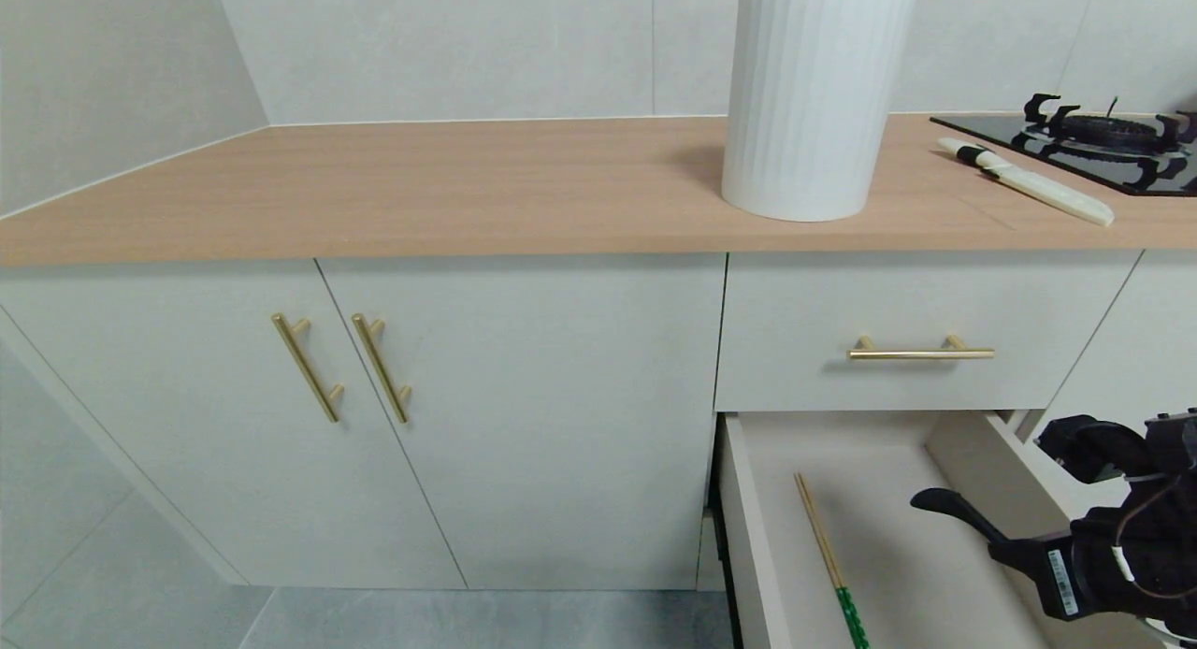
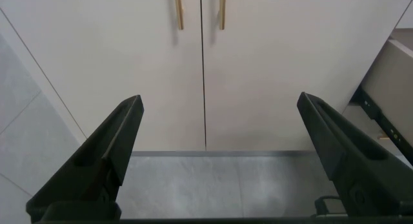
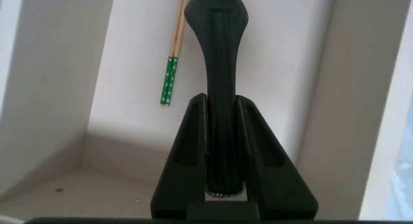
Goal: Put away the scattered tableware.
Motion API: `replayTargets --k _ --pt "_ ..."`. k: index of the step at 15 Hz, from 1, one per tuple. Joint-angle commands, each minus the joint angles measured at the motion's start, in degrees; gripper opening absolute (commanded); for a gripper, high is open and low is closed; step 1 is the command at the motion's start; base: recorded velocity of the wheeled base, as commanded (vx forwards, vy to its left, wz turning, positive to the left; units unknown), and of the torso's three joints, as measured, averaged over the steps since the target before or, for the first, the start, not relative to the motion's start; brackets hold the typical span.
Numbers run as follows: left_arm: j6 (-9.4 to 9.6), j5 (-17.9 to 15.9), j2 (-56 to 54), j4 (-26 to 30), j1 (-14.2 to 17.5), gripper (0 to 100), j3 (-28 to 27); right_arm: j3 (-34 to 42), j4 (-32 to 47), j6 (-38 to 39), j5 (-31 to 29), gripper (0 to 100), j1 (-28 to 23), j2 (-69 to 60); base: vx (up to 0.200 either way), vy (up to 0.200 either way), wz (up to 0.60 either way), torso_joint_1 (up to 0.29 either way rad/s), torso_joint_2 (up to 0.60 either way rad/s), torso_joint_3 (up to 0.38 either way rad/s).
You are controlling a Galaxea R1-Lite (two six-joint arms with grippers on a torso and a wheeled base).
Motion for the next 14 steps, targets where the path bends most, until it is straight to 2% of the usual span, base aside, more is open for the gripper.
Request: replayTargets --k 1,4,7,8,11,14 --pt "-0.01 0.0 0.0 0.0 0.0 100 0.0 0.1 -1.6 0.0 -0.1 0 0.0 3.1 0.0 0.0 0.0 0.0 0.0 0.0" --pt "-0.01 0.0 0.0 0.0 0.0 100 0.0 0.6 -5.3 0.4 -0.2 0 0.1 9.2 0.0 0.0 0.0 0.0 0.0 0.0" --pt "-0.01 0.0 0.0 0.0 0.0 100 0.0 1.4 -13.6 3.6 -3.3 0 0.2 18.5 0.0 0.0 0.0 0.0 0.0 0.0" --pt "0.08 0.0 0.0 0.0 0.0 100 0.0 2.3 -19.2 5.1 -6.2 0 1.1 24.1 0.0 0.0 0.0 0.0 0.0 0.0" --pt "-0.01 0.0 0.0 0.0 0.0 100 0.0 4.4 -30.7 6.0 -7.5 0 2.1 33.0 0.0 0.0 0.0 0.0 0.0 0.0" --pt "-0.01 0.0 0.0 0.0 0.0 100 0.0 6.7 -47.4 7.2 -11.7 0 2.5 45.5 0.0 0.0 0.0 0.0 0.0 0.0"
